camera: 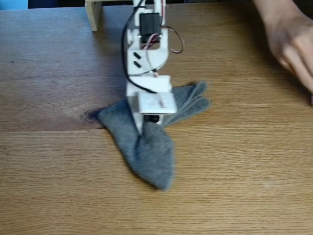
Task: Clean the area in front of the robot
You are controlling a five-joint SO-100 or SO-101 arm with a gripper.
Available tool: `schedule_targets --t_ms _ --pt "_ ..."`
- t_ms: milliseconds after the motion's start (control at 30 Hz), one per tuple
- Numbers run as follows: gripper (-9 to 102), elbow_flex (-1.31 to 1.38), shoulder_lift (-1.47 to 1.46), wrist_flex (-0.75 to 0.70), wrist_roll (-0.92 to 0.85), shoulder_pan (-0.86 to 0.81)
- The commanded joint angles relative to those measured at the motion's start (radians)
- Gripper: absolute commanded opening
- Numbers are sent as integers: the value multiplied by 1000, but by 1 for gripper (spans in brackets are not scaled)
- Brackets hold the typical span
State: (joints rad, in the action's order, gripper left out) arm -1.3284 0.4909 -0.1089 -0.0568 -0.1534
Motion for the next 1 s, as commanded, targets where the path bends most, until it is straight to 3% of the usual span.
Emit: schedule_targets --t_ms 0,167,300,533,967 --pt "0 20 17 -74 -12 -242" --pt "0 17 81 -202 15 -377" --pt "0 15 92 -227 31 -365" --pt "0 14 107 -242 75 -147" --pt "0 12 230 -523 364 319"
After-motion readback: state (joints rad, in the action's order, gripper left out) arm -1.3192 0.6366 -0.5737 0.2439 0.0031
